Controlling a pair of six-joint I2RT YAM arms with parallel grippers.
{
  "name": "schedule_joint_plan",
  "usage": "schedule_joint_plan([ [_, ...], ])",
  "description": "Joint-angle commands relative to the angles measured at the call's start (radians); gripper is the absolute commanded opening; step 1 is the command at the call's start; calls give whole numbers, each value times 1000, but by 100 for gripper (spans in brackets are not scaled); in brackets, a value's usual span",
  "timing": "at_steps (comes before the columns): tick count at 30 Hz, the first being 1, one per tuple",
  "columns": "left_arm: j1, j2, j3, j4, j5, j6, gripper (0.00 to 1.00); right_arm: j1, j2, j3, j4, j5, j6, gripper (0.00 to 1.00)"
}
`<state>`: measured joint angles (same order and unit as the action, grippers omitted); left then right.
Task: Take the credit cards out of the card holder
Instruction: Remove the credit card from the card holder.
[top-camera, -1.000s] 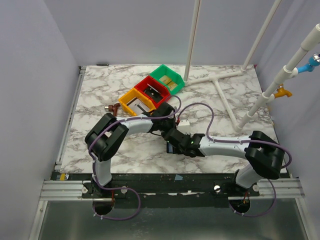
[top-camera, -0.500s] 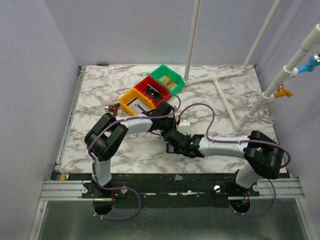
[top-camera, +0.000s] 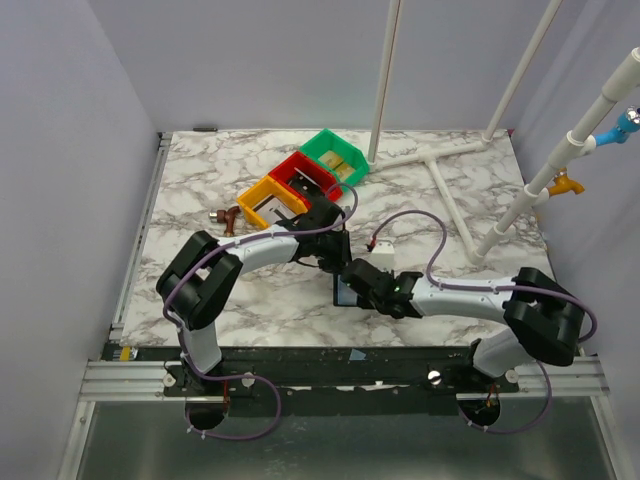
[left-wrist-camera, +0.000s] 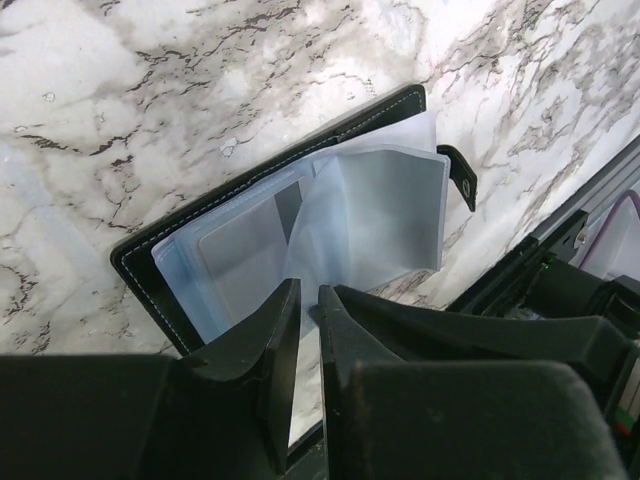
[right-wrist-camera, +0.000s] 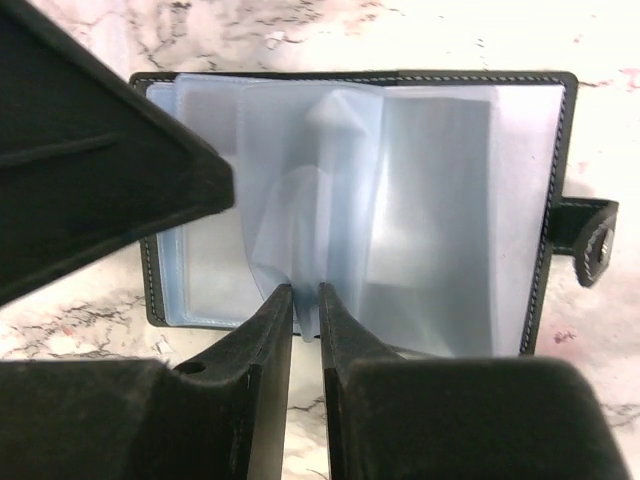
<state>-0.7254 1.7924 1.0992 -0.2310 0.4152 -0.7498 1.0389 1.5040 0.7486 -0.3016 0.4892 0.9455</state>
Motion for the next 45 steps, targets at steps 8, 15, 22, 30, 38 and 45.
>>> schedule_joint_plan([
  [8, 2, -5, 4, -13, -29, 23, 10, -45, -136, -78, -29, -33, 51, 15],
  [15, -18, 33, 27, -16, -24, 16, 6, -65, -161, -109, -8, -58, 71, 13],
  [22, -53, 85, 74, -18, -18, 9, 5, -69, -197, -121, -9, -56, 79, 13],
  [30, -81, 122, 133, -23, 5, -3, 4, -73, -256, -98, -66, -22, 80, 36],
  [38, -110, 171, 200, -32, 29, -14, 4, -73, -390, -38, -227, 60, 100, 50],
  [45, -138, 236, 252, -33, 41, -31, 4, -73, -479, -13, -314, 90, 102, 44],
])
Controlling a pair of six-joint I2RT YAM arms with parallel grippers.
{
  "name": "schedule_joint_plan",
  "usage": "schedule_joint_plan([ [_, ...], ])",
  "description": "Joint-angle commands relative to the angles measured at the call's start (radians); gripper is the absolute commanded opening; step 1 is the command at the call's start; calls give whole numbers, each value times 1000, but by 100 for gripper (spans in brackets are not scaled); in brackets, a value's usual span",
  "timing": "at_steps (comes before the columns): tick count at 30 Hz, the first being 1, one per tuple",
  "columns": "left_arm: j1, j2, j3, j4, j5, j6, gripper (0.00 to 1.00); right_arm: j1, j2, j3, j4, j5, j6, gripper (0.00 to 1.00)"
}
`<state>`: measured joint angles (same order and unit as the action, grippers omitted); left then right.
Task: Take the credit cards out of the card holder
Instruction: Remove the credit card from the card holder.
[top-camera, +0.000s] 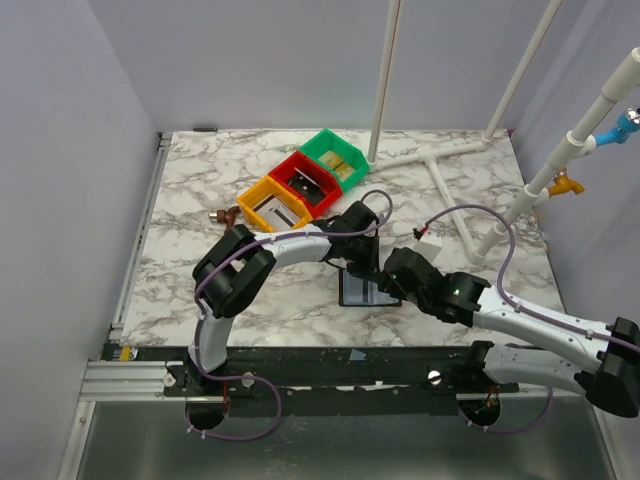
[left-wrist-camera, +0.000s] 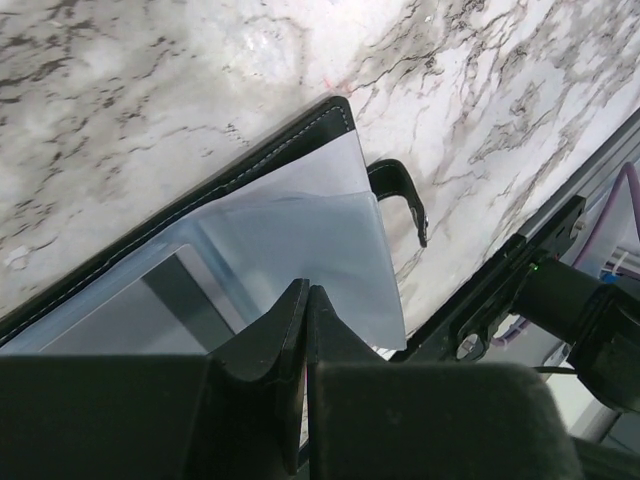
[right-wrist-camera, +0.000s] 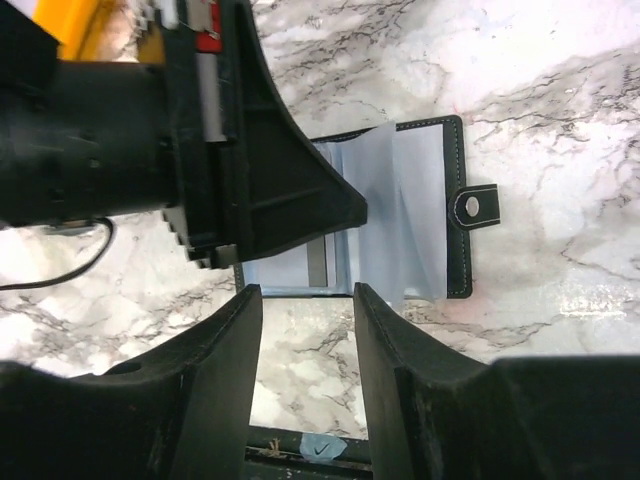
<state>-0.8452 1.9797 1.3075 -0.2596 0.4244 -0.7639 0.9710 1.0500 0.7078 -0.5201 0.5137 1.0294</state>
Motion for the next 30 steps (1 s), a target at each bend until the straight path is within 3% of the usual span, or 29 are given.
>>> schedule_joint_plan([
  [1, -21, 61, 55, -6, 33, -19, 4, -5, -24, 28, -100, 65, 19, 42],
  [12, -29, 80, 101, -42, 10, -13, 4, -19, -6, -19, -29, -25, 28, 37],
  [23, 17, -104, 16, -66, -39, 24, 7, -295, -65, -195, 305, -489, -58, 33],
  [30, 65, -214, -134, -40, -74, 40, 7, -308, 60, -167, 384, -548, -76, 31],
])
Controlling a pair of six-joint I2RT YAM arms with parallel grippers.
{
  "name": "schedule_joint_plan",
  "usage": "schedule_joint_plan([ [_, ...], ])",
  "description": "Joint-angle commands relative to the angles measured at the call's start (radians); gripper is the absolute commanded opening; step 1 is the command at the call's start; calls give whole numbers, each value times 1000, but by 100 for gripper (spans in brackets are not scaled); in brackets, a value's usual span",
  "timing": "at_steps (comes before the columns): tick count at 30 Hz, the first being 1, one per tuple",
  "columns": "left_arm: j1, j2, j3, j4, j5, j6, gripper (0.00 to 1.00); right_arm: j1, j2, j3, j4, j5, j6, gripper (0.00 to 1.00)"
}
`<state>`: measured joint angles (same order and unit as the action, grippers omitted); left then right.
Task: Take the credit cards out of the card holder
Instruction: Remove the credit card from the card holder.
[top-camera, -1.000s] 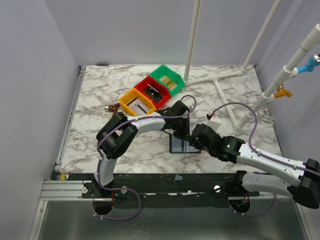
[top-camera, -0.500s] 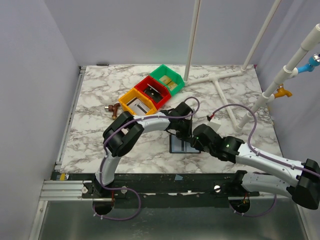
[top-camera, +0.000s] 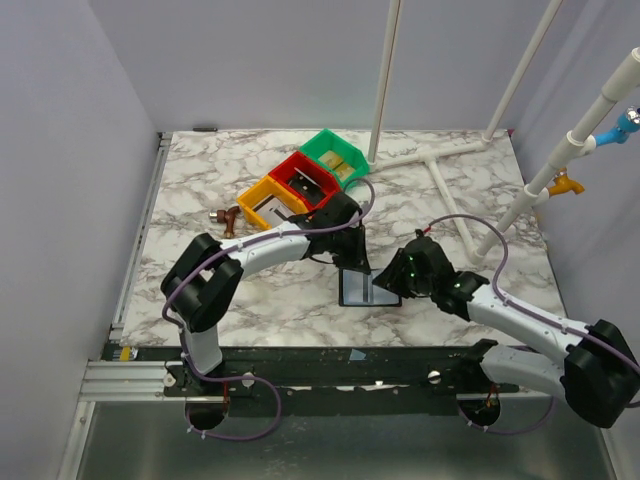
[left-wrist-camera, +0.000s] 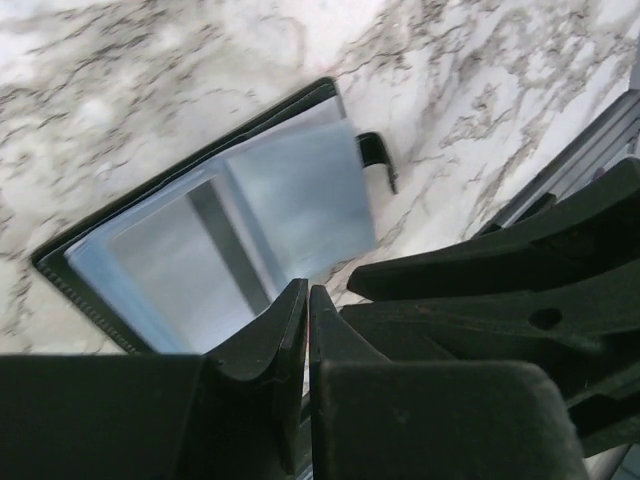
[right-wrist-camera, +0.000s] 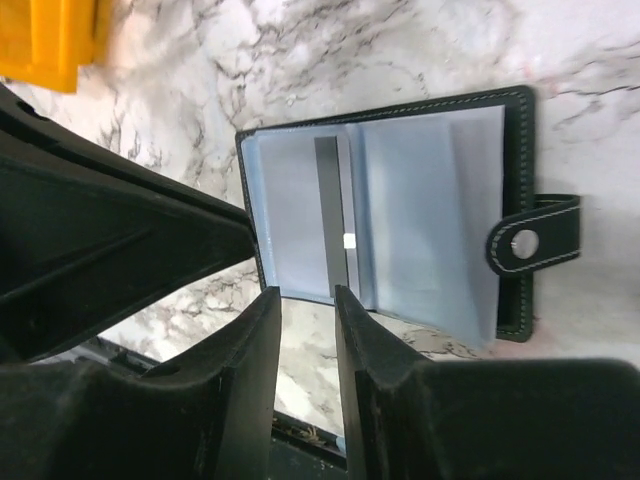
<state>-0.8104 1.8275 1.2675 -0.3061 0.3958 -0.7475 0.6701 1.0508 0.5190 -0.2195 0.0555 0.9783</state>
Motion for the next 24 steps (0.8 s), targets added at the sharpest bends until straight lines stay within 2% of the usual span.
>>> schedule_joint_plan([
  [1, 35, -70, -110, 9, -46, 28, 7, -9, 76, 24, 97, -95, -27, 31],
  [11, 43, -77, -176, 35, -55, 34, 7, -49, 243, 20, 205, -144, -62, 30],
  [24, 47, -36, -177, 33, -83, 49, 4, -83, 305, -2, 261, -167, -85, 30],
])
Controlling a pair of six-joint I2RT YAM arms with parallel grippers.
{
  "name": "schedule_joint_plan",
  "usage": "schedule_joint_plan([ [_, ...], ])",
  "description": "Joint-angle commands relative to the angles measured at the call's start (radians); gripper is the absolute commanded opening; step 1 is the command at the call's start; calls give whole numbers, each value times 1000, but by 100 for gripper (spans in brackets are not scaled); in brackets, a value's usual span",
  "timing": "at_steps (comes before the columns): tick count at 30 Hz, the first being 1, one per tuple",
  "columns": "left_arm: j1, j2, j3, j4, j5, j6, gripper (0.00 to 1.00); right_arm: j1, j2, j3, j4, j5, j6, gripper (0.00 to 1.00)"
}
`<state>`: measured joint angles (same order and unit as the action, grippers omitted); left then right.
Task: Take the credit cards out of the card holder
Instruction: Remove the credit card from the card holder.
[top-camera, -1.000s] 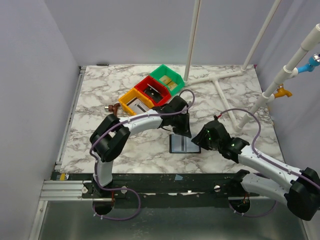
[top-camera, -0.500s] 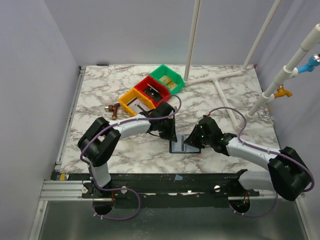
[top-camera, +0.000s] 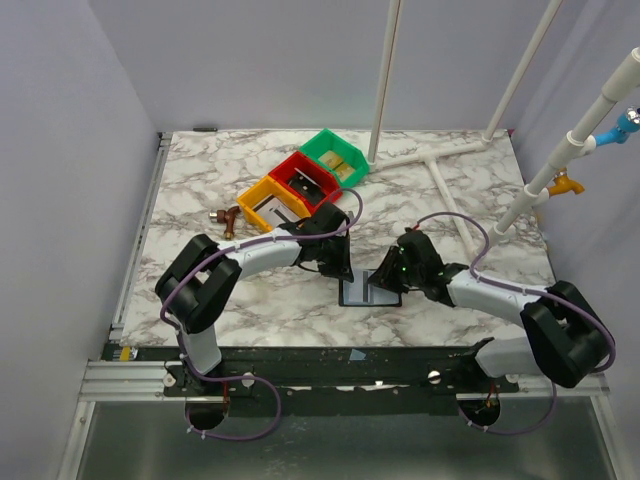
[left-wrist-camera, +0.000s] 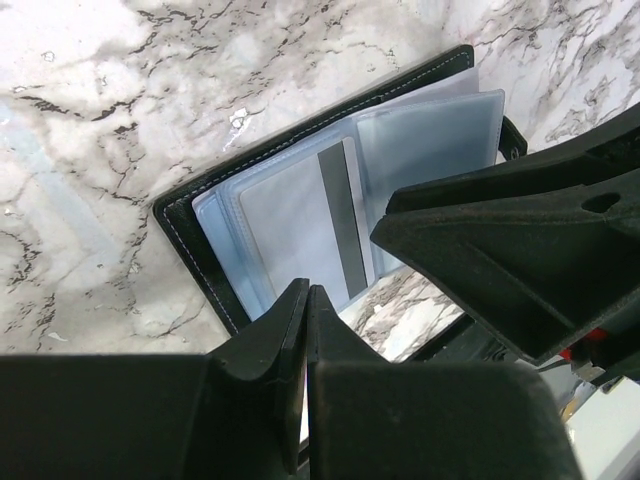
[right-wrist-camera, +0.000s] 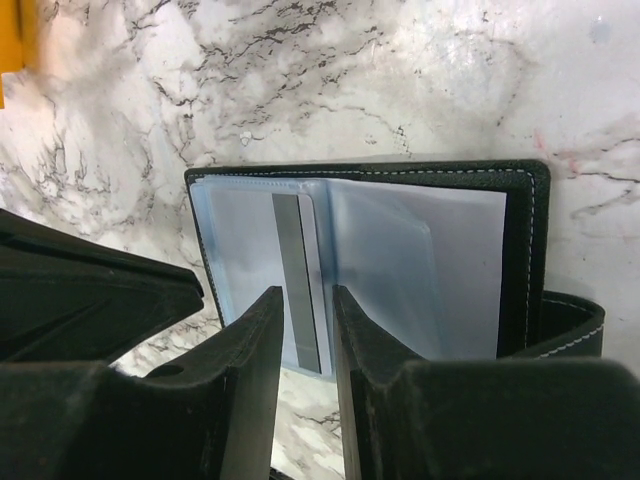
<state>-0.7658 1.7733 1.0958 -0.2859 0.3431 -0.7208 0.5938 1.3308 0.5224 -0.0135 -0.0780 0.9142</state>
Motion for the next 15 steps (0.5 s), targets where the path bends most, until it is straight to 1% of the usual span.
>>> schedule_joint_plan([
  [1, 2, 22, -5, 14, -30, 23, 4, -6, 30, -5, 58, -36, -21, 29],
  [15, 2, 60, -4, 15, -40, 26, 3, -8, 57, -18, 61, -19, -18, 30],
])
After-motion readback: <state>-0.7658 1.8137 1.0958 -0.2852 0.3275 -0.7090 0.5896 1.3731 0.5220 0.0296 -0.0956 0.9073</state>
